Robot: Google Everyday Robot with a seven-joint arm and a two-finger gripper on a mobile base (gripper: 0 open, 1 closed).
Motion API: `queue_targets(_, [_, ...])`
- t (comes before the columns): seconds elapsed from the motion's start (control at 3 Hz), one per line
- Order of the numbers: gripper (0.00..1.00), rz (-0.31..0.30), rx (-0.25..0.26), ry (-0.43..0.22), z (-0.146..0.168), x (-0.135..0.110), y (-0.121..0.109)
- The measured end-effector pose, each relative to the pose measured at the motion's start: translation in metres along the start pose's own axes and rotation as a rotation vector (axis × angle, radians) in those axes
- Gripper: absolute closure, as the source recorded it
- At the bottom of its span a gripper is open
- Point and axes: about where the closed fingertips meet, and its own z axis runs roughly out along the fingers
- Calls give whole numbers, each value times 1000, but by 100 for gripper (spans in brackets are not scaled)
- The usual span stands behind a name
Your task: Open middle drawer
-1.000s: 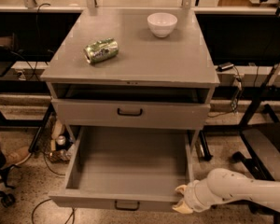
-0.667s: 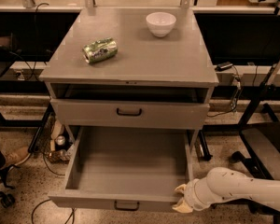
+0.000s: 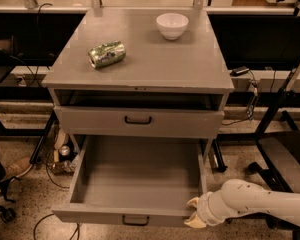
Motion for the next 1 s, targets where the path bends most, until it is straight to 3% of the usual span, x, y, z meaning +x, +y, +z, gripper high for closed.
queue_targets(0.67, [11,-2,-3,-2,1,0,2])
queue_targets(1.0, [0,-29,52,-3,-23,-2,-2])
